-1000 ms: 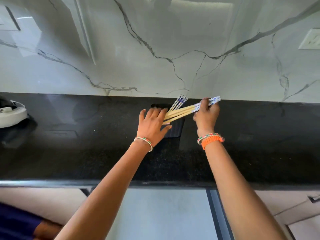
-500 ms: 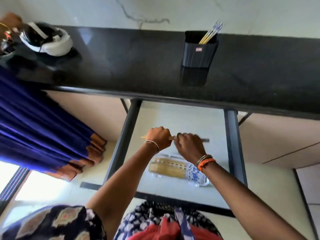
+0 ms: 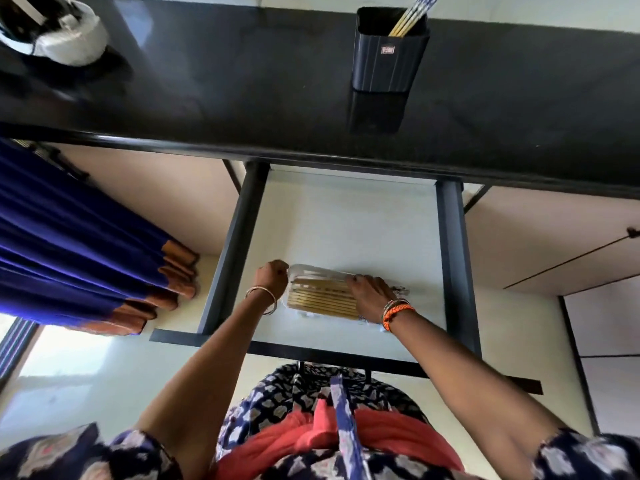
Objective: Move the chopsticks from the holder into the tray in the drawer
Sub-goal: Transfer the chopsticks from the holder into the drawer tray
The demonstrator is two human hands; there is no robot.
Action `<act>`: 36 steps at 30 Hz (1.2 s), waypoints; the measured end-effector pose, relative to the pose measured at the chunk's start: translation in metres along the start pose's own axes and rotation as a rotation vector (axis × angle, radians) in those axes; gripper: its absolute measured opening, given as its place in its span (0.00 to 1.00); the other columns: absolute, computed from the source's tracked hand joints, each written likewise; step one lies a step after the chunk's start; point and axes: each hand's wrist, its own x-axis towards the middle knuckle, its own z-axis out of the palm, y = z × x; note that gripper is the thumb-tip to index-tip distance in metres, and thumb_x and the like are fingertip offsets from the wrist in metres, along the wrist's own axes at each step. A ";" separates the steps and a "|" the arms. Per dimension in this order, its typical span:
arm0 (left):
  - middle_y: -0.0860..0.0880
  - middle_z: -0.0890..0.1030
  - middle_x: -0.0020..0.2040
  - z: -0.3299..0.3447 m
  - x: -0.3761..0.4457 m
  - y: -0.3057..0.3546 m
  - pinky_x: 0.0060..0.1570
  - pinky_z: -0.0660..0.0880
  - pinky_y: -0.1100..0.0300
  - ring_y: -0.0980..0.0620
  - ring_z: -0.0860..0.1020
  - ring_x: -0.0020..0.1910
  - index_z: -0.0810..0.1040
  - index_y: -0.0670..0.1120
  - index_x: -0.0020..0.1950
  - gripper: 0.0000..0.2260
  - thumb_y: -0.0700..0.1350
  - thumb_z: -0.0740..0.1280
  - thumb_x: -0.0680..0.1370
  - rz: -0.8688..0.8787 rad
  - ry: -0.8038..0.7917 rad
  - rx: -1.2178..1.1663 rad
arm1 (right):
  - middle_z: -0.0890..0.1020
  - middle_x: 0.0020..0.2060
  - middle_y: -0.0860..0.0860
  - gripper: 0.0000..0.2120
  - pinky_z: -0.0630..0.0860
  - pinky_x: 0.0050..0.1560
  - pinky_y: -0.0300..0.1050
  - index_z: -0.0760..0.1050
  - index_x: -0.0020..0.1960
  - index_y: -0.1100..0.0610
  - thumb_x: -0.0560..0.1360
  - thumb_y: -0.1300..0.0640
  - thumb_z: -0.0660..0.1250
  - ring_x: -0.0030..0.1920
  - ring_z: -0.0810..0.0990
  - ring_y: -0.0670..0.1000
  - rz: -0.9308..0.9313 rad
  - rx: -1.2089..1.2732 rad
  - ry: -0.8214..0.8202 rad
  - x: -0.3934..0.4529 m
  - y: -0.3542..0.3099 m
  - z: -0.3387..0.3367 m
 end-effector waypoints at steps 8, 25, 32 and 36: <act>0.43 0.75 0.37 0.013 0.006 -0.018 0.41 0.66 0.61 0.49 0.71 0.40 0.78 0.40 0.37 0.11 0.36 0.61 0.77 -0.131 -0.179 -0.070 | 0.73 0.63 0.63 0.21 0.71 0.61 0.55 0.63 0.67 0.64 0.75 0.71 0.54 0.62 0.74 0.63 0.005 -0.101 -0.056 0.005 -0.016 0.007; 0.47 0.72 0.29 0.021 0.019 -0.028 0.23 0.66 0.71 0.54 0.67 0.27 0.76 0.39 0.34 0.14 0.37 0.59 0.78 -0.180 -0.219 -0.095 | 0.75 0.59 0.60 0.18 0.76 0.55 0.55 0.71 0.61 0.64 0.74 0.73 0.55 0.62 0.72 0.61 -0.054 -0.164 -0.041 0.005 -0.010 0.014; 0.43 0.74 0.41 0.020 0.018 -0.025 0.42 0.65 0.60 0.49 0.70 0.42 0.78 0.32 0.51 0.10 0.34 0.59 0.77 -0.129 -0.226 -0.068 | 0.74 0.56 0.62 0.17 0.78 0.54 0.55 0.72 0.58 0.65 0.74 0.77 0.55 0.59 0.73 0.62 -0.024 -0.185 -0.048 0.003 -0.009 0.013; 0.35 0.79 0.47 0.023 0.018 -0.023 0.45 0.66 0.59 0.49 0.70 0.45 0.76 0.32 0.54 0.11 0.34 0.58 0.76 -0.127 -0.232 -0.085 | 0.74 0.57 0.61 0.18 0.78 0.53 0.54 0.72 0.58 0.64 0.72 0.77 0.58 0.59 0.73 0.62 0.045 -0.159 -0.052 -0.004 -0.003 0.015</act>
